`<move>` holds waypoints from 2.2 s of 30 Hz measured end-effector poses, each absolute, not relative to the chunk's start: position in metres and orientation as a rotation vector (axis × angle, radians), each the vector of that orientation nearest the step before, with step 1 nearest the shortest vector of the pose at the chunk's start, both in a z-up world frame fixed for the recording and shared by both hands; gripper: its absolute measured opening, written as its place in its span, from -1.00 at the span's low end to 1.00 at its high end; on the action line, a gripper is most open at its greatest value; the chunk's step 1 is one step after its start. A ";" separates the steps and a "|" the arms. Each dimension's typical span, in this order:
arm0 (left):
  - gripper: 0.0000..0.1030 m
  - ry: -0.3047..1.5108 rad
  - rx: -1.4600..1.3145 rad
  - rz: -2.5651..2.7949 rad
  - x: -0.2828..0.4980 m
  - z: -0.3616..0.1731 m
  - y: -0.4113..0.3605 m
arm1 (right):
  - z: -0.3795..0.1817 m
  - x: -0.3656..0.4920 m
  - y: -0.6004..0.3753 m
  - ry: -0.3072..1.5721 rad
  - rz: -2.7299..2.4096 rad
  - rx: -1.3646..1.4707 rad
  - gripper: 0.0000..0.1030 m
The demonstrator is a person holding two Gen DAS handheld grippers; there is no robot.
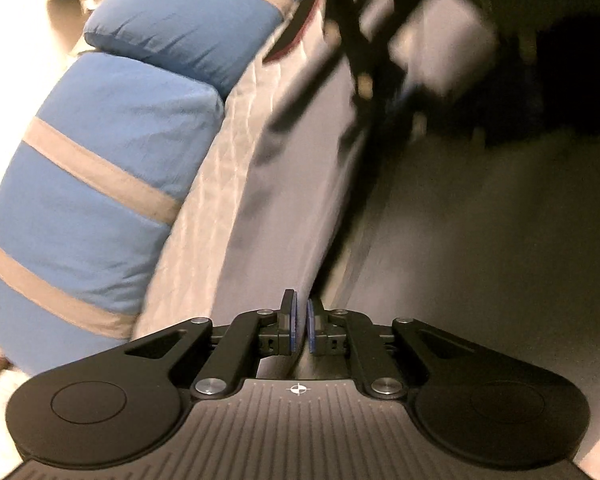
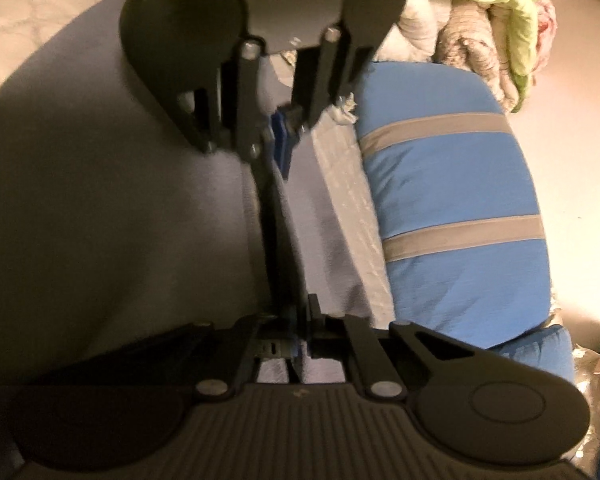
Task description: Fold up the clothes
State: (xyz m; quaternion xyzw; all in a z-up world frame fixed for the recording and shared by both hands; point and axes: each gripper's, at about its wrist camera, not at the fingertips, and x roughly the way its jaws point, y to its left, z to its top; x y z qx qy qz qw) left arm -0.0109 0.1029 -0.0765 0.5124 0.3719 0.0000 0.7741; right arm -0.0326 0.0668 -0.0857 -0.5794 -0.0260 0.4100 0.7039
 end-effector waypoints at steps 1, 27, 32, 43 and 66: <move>-0.87 0.812 1.138 0.021 -0.013 -0.080 0.108 | -0.085 -0.033 0.066 -0.054 0.914 -1.286 -0.91; -0.39 0.718 -0.553 0.596 -0.041 -0.001 0.355 | -0.041 -0.046 0.049 0.019 0.951 -1.107 0.59; -0.39 0.714 -0.514 0.536 -0.023 -0.021 0.345 | -0.031 -0.062 0.028 -0.005 0.957 -1.106 0.66; -0.93 0.699 -0.334 0.492 0.005 -0.021 0.329 | -0.035 -0.070 0.007 0.079 0.965 -1.076 0.70; -0.30 0.652 -0.235 0.712 -0.002 -0.003 0.341 | -0.009 -0.021 -0.008 0.266 0.790 -0.867 0.73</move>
